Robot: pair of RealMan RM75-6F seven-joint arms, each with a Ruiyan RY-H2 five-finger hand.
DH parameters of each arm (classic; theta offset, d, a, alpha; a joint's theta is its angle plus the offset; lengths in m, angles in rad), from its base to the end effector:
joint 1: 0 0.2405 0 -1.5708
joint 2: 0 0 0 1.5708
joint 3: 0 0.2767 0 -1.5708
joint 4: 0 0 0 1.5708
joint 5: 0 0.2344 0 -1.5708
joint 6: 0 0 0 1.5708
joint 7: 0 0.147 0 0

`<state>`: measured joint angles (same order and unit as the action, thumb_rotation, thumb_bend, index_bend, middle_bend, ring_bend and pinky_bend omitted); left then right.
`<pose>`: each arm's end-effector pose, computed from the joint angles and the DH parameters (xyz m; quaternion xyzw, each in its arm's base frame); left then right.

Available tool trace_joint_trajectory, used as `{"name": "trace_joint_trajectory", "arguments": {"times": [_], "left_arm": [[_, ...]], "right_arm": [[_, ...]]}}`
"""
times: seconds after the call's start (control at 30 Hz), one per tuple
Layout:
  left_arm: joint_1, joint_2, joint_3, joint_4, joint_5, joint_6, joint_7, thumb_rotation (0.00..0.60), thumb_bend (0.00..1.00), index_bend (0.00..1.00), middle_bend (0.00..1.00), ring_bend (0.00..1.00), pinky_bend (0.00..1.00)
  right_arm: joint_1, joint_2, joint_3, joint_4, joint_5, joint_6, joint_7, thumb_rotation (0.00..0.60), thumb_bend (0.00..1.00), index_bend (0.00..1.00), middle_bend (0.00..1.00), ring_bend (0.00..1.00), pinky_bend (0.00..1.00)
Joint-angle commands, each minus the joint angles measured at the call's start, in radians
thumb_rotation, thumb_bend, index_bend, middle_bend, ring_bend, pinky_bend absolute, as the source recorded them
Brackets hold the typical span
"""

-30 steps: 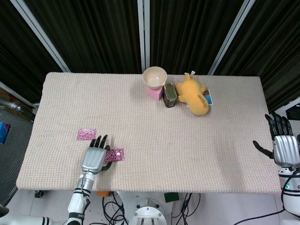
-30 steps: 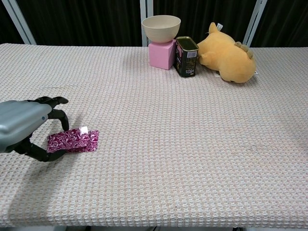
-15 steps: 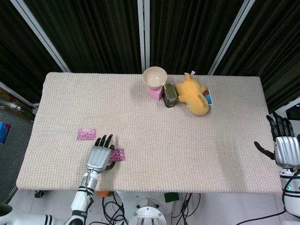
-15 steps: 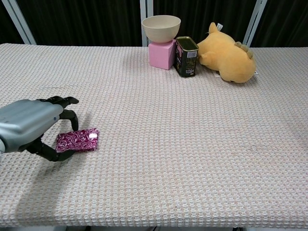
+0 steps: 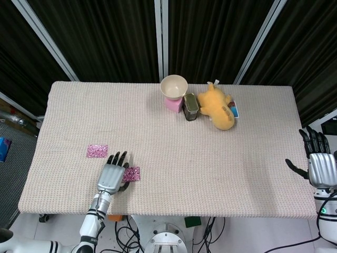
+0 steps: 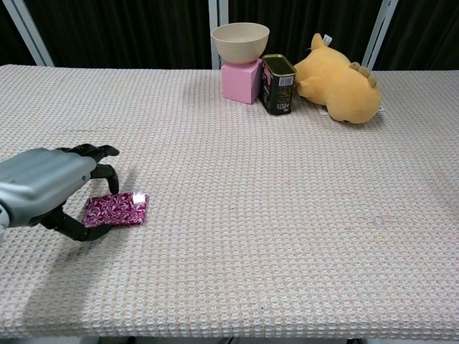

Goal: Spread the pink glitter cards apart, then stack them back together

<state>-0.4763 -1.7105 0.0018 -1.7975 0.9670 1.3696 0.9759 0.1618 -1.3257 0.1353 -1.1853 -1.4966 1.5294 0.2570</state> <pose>-0.1732 0.2222 -0.0738 -0.7407 -0.3809 -0.2379 0.4997 -0.3802 -0.2390 0.1409 0.5591 -0.3422 0.4624 0.5971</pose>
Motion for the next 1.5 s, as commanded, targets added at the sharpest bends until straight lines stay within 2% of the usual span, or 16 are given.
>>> {"name": "trace_joint_trajectory", "arguments": {"times": [0.03,0.6,0.73,0.87,0.97,1.13,1.27,1.37,1.5], "left_arm": [[-0.001,0.004,0.003,-0.003,-0.001,-0.003,0.004,0.457,0.27,0.26,0.02,0.0,0.13],[0.011,0.042,0.007,-0.065,0.048,0.023,-0.014,0.458,0.26,0.2,0.02,0.0,0.13],[0.012,0.09,-0.052,-0.08,0.087,0.067,-0.051,0.457,0.26,0.2,0.02,0.0,0.13],[0.005,0.147,-0.147,-0.051,0.002,0.071,-0.073,0.461,0.26,0.18,0.02,0.0,0.13],[-0.005,0.18,-0.181,-0.015,-0.059,0.032,-0.092,0.459,0.26,0.17,0.02,0.0,0.13],[-0.033,0.232,-0.156,0.069,-0.074,-0.056,-0.078,0.467,0.26,0.15,0.02,0.0,0.13],[-0.062,0.302,-0.111,0.13,-0.086,-0.21,-0.114,0.464,0.26,0.12,0.0,0.0,0.13],[-0.075,0.338,-0.093,0.157,-0.078,-0.288,-0.164,0.464,0.26,0.11,0.0,0.0,0.13],[-0.072,0.344,-0.082,0.201,-0.027,-0.319,-0.257,0.468,0.26,0.11,0.0,0.0,0.13]], "right_arm": [[-0.001,0.001,0.0,-0.001,0.001,0.001,-0.001,0.6,0.45,0.0,0.0,0.0,0.0],[-0.005,0.005,0.001,-0.009,-0.002,0.009,-0.005,0.6,0.45,0.0,0.0,0.0,0.0],[-0.006,0.01,0.002,-0.015,-0.004,0.014,-0.009,0.6,0.45,0.0,0.0,0.0,0.0],[-0.01,0.015,0.003,-0.024,-0.005,0.023,-0.013,0.6,0.45,0.0,0.0,0.0,0.0],[-0.012,0.019,0.004,-0.03,-0.004,0.026,-0.016,0.6,0.45,0.0,0.0,0.0,0.0],[-0.012,0.026,0.004,-0.041,-0.006,0.026,-0.026,0.6,0.45,0.0,0.0,0.0,0.0],[-0.011,0.033,0.005,-0.056,-0.01,0.029,-0.037,0.6,0.46,0.0,0.0,0.0,0.0],[-0.012,0.035,0.005,-0.061,-0.007,0.027,-0.043,0.6,0.45,0.0,0.0,0.0,0.0],[-0.01,0.034,0.006,-0.063,-0.005,0.023,-0.048,0.6,0.45,0.0,0.0,0.0,0.0]]}}
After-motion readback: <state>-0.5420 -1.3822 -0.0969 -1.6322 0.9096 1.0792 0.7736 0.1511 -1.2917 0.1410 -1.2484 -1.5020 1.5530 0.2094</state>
